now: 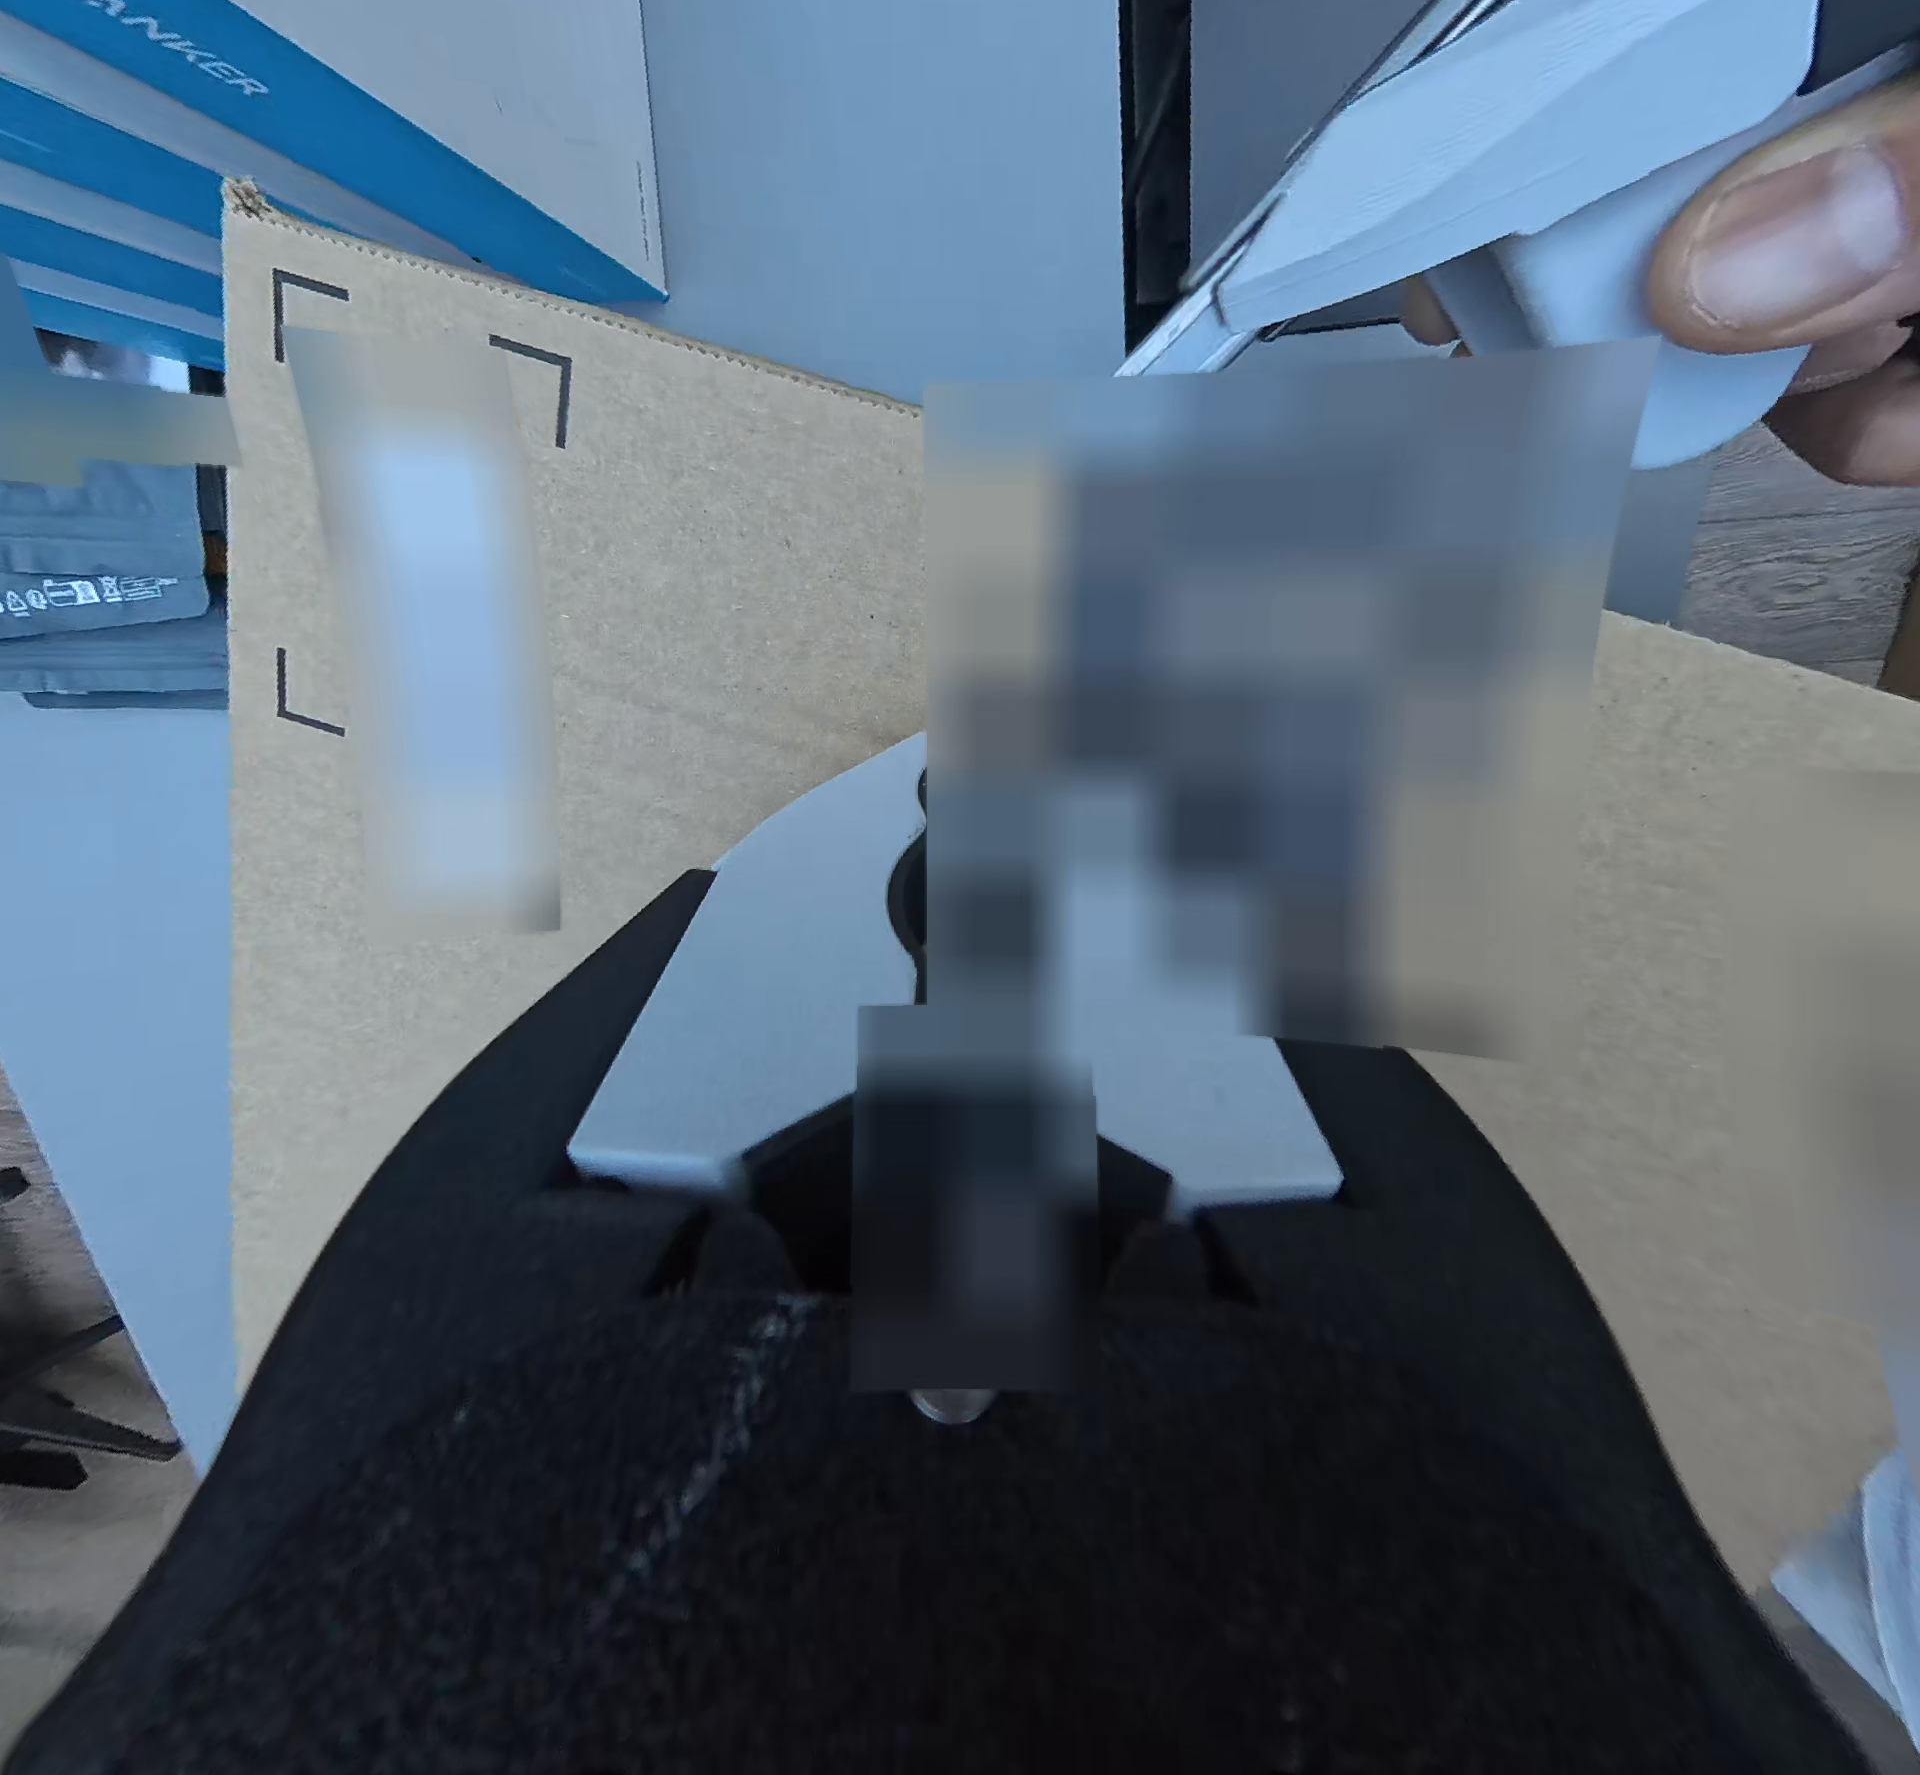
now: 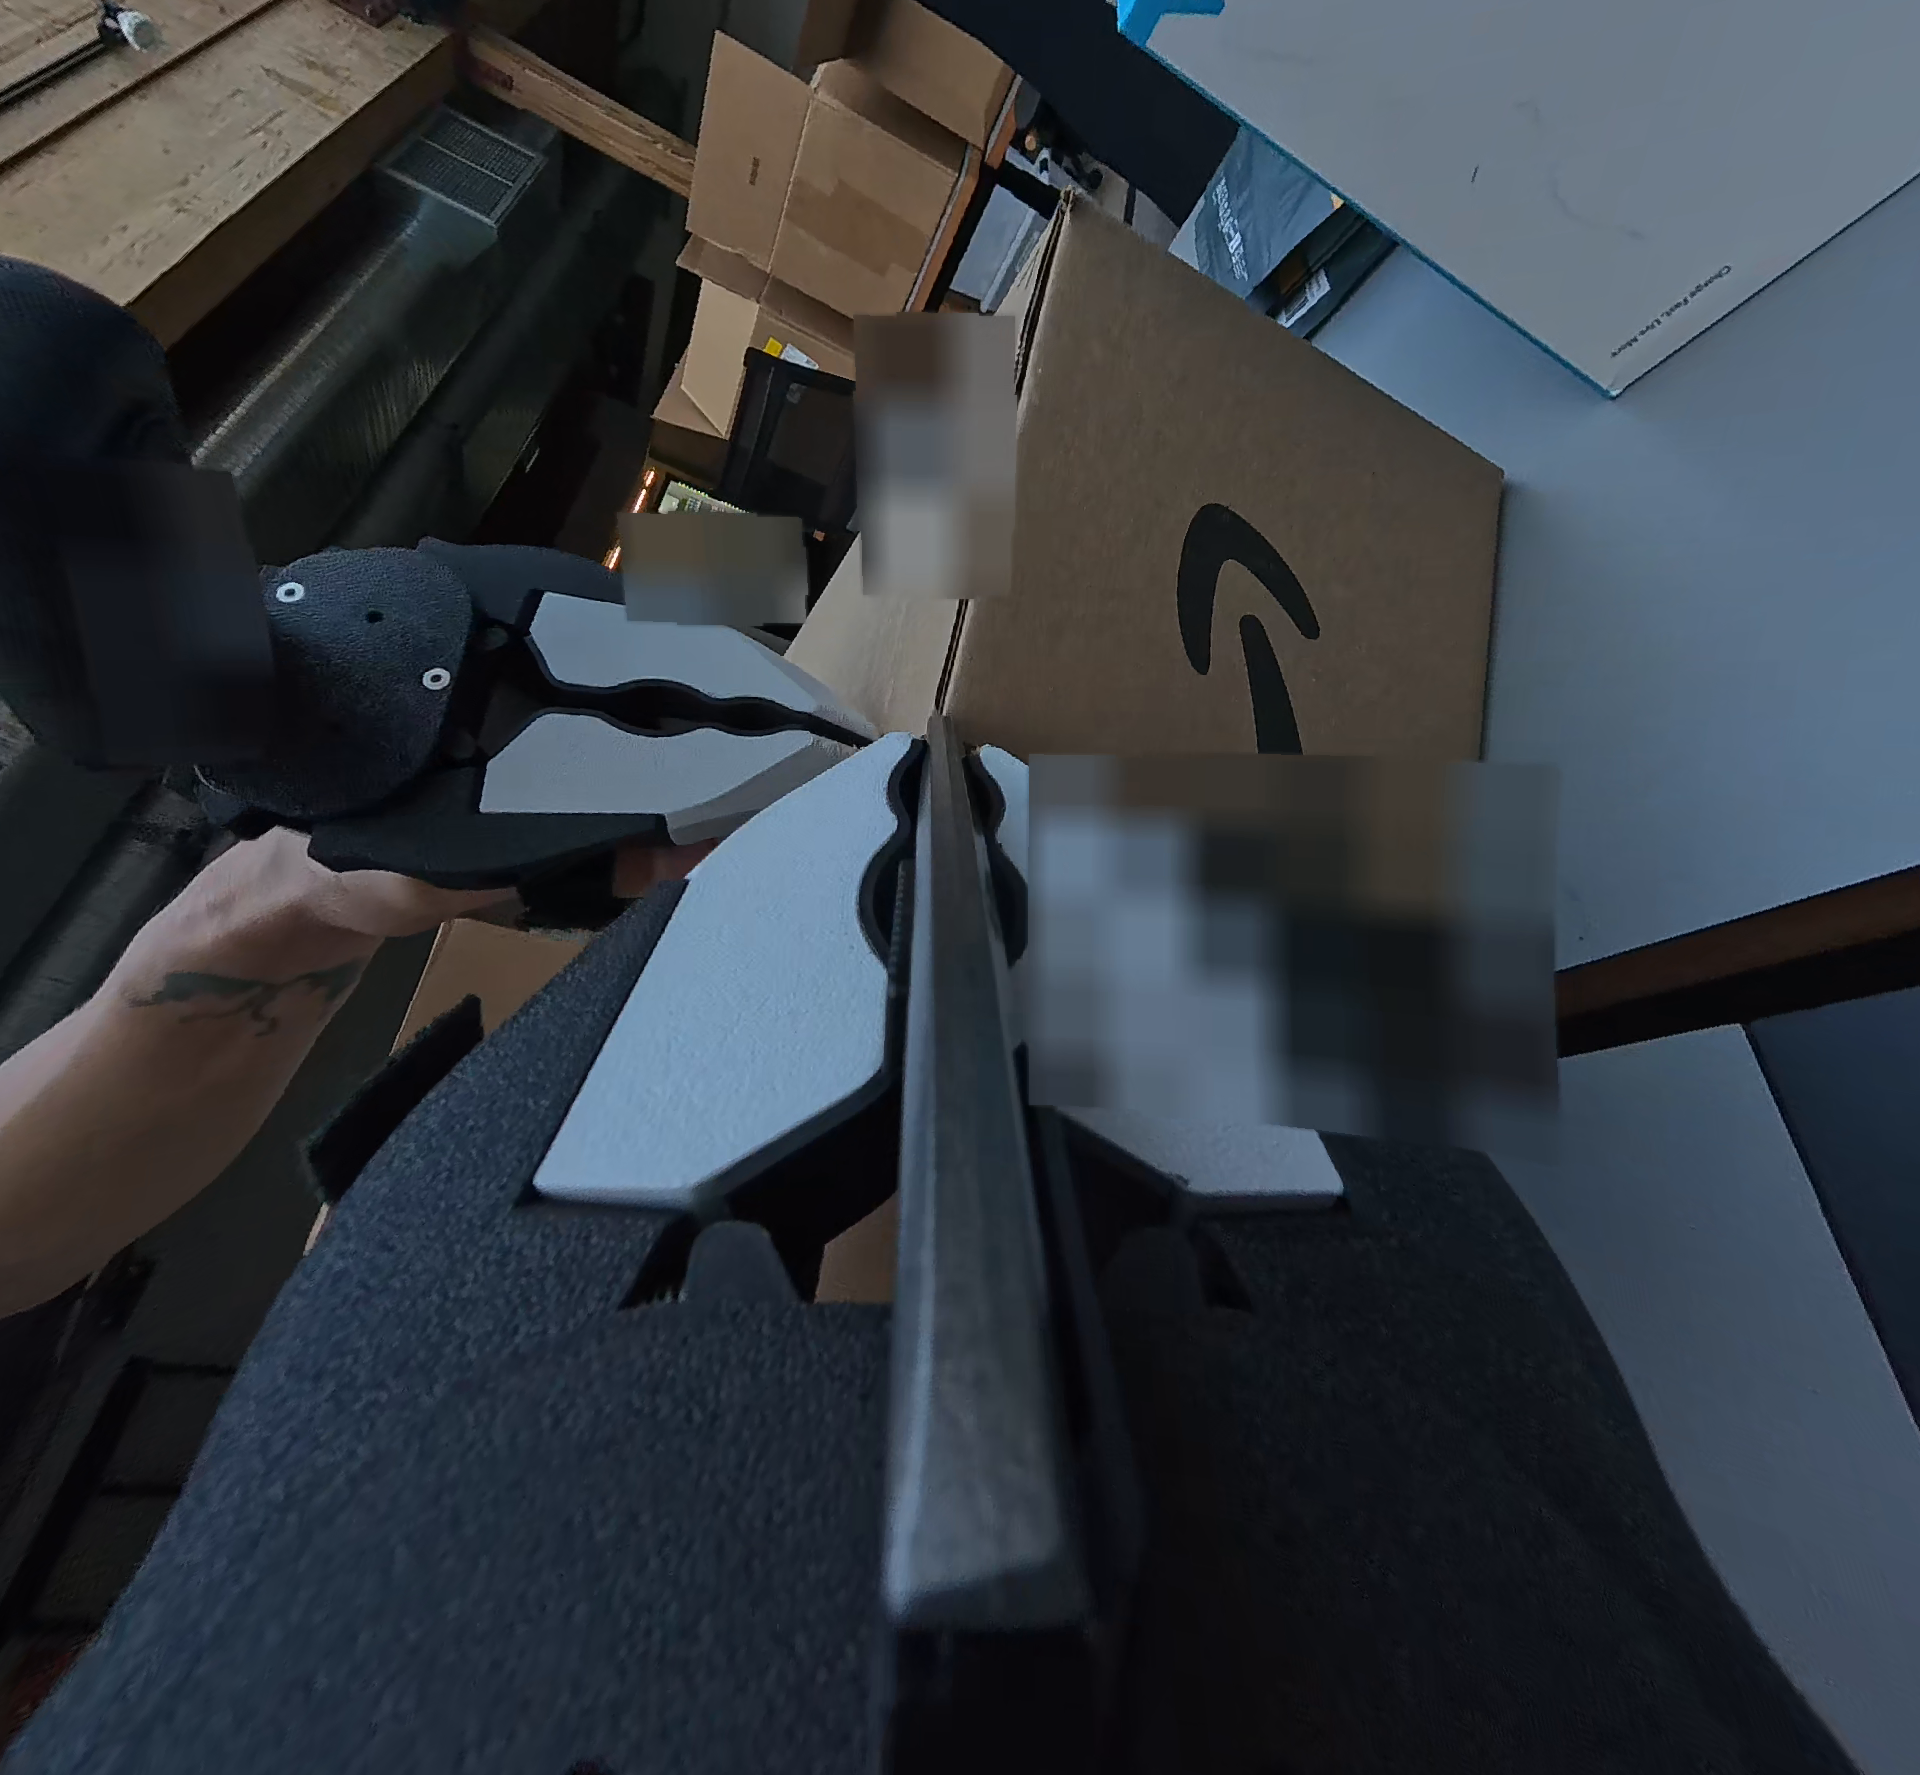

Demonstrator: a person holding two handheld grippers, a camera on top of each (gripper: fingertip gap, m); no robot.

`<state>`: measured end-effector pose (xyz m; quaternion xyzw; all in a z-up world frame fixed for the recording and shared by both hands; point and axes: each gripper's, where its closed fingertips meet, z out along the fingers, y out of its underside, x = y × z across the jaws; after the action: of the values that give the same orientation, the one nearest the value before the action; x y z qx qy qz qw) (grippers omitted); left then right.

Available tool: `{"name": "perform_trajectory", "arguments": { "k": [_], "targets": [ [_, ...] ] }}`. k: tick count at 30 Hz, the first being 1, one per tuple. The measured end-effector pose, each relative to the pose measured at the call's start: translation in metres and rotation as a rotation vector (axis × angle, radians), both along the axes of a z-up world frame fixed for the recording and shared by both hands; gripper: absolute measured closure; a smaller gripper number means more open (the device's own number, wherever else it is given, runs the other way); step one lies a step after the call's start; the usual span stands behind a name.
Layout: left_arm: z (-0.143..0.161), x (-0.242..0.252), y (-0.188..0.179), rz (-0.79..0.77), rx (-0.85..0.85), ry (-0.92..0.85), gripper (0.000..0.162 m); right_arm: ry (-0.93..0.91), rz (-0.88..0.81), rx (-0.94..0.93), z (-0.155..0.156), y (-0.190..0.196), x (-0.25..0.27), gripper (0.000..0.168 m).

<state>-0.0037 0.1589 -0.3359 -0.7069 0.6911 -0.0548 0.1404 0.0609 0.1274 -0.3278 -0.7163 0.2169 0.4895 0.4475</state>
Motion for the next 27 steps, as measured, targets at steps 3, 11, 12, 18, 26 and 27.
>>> {"name": "perform_trajectory", "arguments": {
  "k": [3, 11, 12, 18, 26, 27],
  "targets": [
    [0.000, 0.000, 0.001, 0.020, -0.032, -0.003, 0.162, 0.006, 0.001, 0.001, 0.000, -0.005, 0.000, 0.162],
    [0.000, 0.000, 0.001, 0.031, -0.026, -0.012, 0.162, 0.027, 0.008, -0.019, -0.001, -0.020, -0.004, 0.163],
    [0.000, 0.001, 0.002, 0.030, -0.022, -0.012, 0.162, 0.030, 0.015, -0.021, -0.001, -0.024, -0.006, 0.162],
    [0.000, 0.001, 0.001, 0.036, -0.028, -0.010, 0.162, 0.071, 0.014, -0.040, -0.002, -0.044, -0.014, 0.162],
    [0.000, 0.001, 0.000, 0.052, -0.030, -0.019, 0.162, 0.044, 0.027, -0.049, -0.001, -0.057, -0.015, 0.162],
    [0.000, 0.001, 0.000, 0.052, -0.029, -0.021, 0.162, 0.036, 0.026, -0.054, 0.000, -0.058, -0.015, 0.162]
  ]
}}
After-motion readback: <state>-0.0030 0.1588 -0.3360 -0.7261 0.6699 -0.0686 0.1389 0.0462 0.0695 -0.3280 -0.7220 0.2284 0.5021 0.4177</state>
